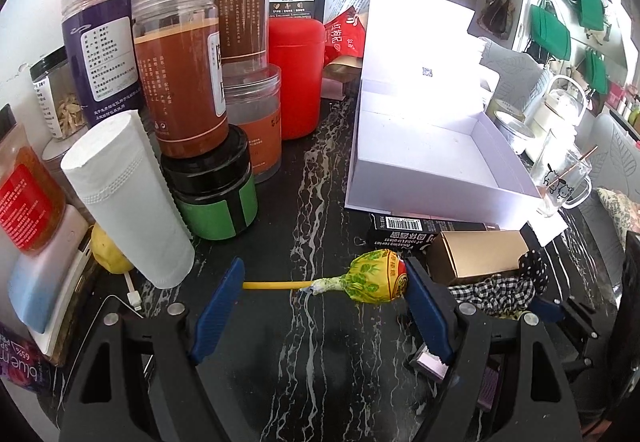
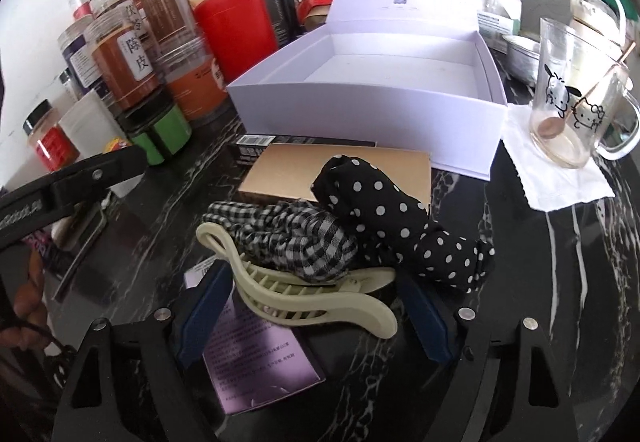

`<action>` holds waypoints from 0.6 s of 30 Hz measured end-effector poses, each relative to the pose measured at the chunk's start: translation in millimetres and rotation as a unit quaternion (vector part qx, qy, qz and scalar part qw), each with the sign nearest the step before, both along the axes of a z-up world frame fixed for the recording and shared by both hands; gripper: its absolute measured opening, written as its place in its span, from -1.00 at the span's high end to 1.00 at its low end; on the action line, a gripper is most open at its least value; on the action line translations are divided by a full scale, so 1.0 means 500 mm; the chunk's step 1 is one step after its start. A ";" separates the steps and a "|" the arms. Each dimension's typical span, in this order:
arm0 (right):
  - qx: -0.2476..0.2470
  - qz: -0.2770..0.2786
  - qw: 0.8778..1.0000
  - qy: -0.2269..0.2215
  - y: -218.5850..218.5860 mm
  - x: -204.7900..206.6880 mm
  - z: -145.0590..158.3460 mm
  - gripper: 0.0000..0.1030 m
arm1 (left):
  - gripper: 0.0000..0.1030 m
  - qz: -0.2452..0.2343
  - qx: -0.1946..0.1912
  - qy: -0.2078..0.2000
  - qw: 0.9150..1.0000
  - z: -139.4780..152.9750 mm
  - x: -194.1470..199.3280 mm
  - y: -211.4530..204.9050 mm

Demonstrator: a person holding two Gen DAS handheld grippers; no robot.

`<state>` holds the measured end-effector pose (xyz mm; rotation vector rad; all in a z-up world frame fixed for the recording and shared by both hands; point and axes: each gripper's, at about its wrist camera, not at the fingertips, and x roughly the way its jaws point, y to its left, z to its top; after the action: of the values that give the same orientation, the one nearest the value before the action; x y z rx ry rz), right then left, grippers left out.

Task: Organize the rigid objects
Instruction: 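Close the right gripper on the cream claw clip and lift it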

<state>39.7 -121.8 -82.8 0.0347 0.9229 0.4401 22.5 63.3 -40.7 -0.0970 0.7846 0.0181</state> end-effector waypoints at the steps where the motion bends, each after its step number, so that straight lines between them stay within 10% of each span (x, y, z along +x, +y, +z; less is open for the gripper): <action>1: 0.005 -0.001 1.000 0.000 -0.003 -0.003 0.001 -0.58 | -0.56 0.000 0.000 0.000 1.000 0.000 -0.001 0.000; 7: 0.025 -0.011 1.000 0.003 -0.015 -0.022 0.005 -0.39 | -0.56 0.000 0.001 -0.003 1.000 0.005 -0.011 -0.002; 10: 0.040 -0.018 0.999 0.008 -0.022 -0.030 0.003 0.58 | -0.56 0.000 0.002 -0.007 1.000 0.011 -0.019 -0.006; 18: 0.039 -0.016 0.999 0.004 -0.024 -0.043 0.002 0.58 | -0.56 0.003 0.002 -0.015 1.000 0.023 -0.044 -0.007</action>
<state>18.3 -133.6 -81.7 0.1214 0.9113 0.4469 0.3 59.9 -29.4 -0.0950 0.7552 0.0238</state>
